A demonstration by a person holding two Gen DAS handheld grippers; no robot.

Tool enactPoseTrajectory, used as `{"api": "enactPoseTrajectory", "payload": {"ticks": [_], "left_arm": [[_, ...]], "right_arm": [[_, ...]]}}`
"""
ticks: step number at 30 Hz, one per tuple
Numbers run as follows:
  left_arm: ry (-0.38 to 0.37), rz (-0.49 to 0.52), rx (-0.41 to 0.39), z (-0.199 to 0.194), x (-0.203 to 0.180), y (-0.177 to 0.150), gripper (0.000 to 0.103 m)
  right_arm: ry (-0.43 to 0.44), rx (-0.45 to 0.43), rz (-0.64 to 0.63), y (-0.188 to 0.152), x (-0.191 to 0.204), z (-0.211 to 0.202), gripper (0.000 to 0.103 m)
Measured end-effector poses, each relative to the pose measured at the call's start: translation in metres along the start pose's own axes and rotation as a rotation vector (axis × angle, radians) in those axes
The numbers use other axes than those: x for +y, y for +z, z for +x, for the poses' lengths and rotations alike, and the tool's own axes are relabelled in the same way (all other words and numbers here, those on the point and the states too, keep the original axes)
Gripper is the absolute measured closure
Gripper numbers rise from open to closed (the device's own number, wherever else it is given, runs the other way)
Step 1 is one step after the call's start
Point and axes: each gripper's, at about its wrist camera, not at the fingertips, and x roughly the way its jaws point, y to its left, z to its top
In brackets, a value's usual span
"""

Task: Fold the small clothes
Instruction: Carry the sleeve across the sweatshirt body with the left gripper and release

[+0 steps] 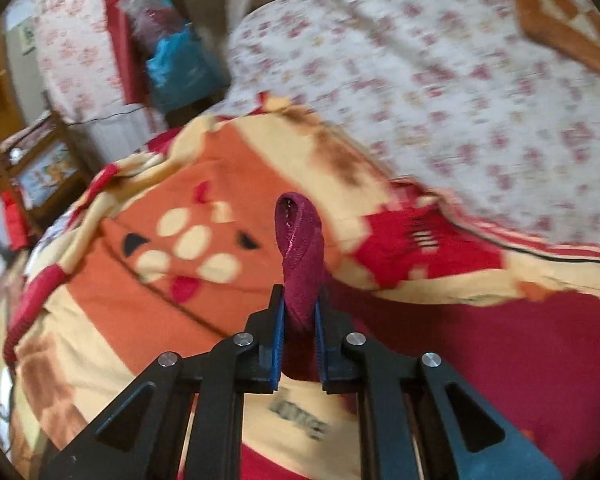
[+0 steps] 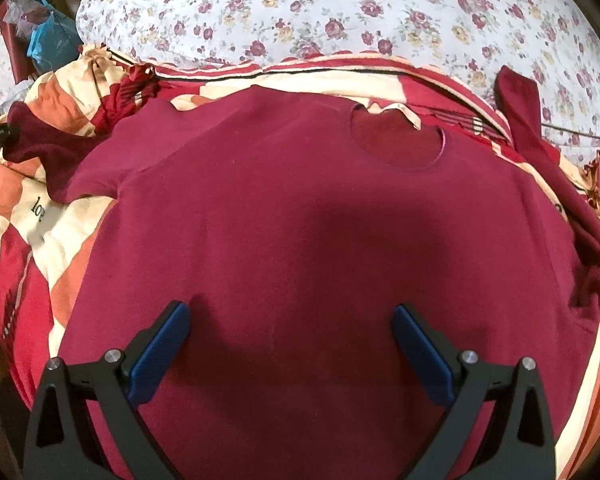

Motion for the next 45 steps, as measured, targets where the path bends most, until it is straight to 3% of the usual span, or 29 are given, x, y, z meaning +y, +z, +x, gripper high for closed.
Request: {"api": "enactPoseTrajectory", "payload": {"ticks": [4, 19, 27, 36, 41, 45], "left_arm": [[-0.102, 0.011, 0.002, -0.018, -0.028, -0.003, 0.103], [-0.264, 0.107, -0.008, -0.064, -0.099, -0.023, 0.103], [-0.421, 0.162, 0.004, -0.096, -0.156, -0.036, 0.103], [-0.556, 0.258, 0.063, -0.107, -0.246, -0.070, 0.103], [-0.675, 0.275, 0.152, -0.088, -0.280, -0.096, 0.103], [-0.761, 0.261, 0.231, -0.070, -0.289, -0.111, 0.090]], "right_arm": [[0.006, -0.005, -0.003, -0.003, -0.001, -0.005, 0.000], [0.012, -0.035, 0.049, -0.005, -0.023, -0.020, 0.000], [0.004, -0.077, 0.137, -0.003, -0.060, -0.034, 0.000], [-0.031, -0.093, 0.266, -0.014, -0.118, -0.039, 0.000], [-0.042, -0.089, 0.302, -0.019, -0.135, -0.036, 0.000], [-0.040, -0.100, 0.300, -0.019, -0.136, -0.040, 0.000]]}}
